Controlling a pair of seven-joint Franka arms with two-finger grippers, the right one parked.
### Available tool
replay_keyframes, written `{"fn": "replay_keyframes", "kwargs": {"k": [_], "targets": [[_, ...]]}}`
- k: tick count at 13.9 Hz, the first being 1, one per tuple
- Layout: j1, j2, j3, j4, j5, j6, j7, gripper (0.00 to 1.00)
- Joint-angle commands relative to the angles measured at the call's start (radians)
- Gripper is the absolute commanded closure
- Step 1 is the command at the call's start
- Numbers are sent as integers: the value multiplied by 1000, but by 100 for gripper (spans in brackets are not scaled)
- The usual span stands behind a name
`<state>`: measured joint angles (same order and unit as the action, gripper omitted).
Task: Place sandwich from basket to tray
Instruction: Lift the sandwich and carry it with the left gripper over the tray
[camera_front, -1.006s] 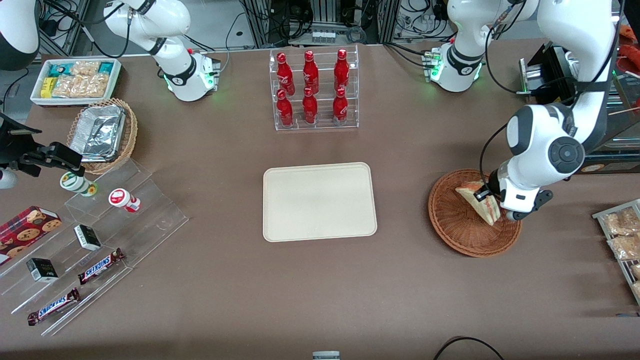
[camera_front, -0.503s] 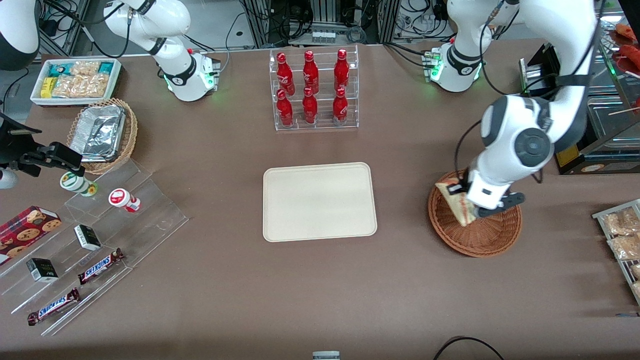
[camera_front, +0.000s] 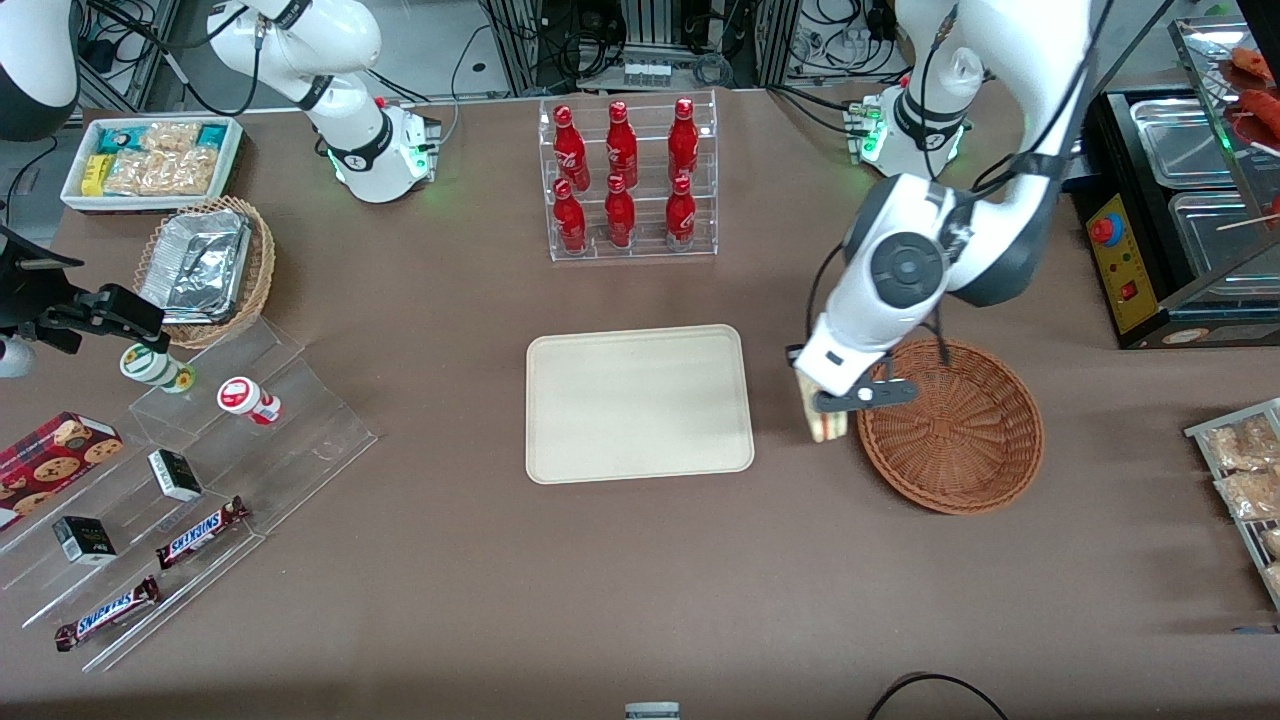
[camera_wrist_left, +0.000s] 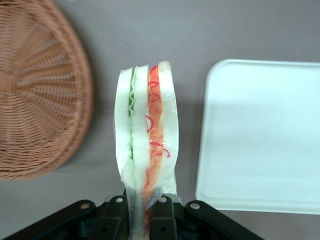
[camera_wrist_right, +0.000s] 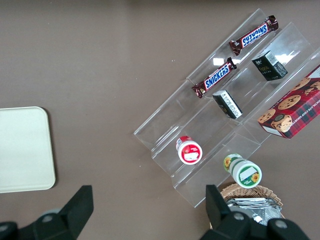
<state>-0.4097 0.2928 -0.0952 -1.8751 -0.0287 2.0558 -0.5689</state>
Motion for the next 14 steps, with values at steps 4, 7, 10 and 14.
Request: {"fn": "replay_keyframes", "kwargs": {"k": [4,7,10,14], "targets": [[-142,235,14,273,-39,-45,-95,91],[-185,317,14,353,-40,-40,-140,91],[-238,383,14,433,-42,-40,-184,92],[-268,425,15,462,-37,-33,-219,92]]}}
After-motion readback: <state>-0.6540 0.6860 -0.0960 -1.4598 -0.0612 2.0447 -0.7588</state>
